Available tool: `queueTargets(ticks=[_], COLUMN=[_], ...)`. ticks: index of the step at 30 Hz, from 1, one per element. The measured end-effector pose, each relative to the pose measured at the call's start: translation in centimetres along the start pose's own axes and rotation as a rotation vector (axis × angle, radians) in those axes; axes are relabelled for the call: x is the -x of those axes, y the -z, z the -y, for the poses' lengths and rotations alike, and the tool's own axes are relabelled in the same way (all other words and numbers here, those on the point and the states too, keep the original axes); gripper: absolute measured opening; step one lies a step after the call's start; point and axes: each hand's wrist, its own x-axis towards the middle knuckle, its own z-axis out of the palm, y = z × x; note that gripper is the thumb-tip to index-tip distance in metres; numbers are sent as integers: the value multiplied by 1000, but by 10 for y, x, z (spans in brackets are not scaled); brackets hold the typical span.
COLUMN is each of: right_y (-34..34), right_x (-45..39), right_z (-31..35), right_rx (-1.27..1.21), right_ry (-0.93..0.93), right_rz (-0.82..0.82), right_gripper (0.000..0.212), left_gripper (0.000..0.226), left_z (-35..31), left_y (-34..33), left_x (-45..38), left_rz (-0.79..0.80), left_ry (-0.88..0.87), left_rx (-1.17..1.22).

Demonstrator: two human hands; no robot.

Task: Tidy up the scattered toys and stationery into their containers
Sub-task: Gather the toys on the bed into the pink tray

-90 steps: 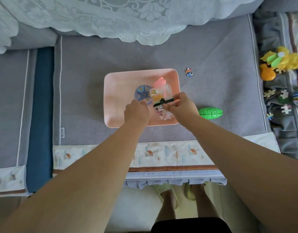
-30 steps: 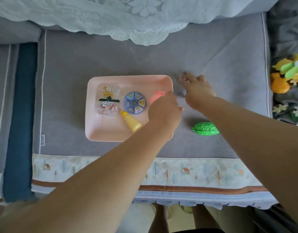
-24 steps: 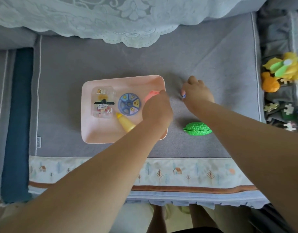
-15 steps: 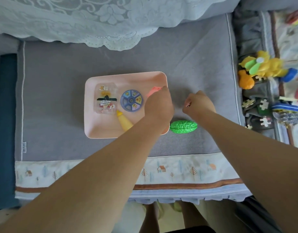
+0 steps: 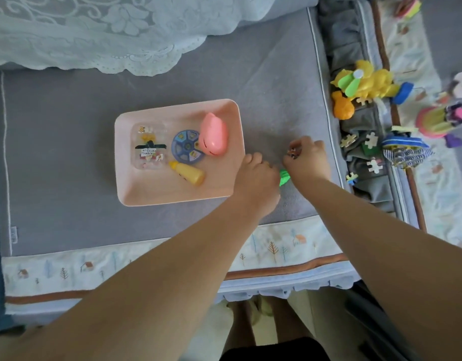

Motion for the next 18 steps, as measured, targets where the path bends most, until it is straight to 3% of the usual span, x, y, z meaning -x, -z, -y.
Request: queueTargets(ticks=[6,13,18], right_y=[9,26,13], right_x=[12,27,48], right_z=[-11,26,77], right_rx=[-65,-243,-232], right_ry=[-38,7,166], right_rz=[-31,-142,133], right_gripper=[32,30,28], left_gripper=[25,35,46], left_z=[-12,14,68], left_y=[-4,35,47], left_x=[-4,13,39], left_rz=[-46,-172,-81], left_ry=[29,235,556], left_rx=[32,435,616])
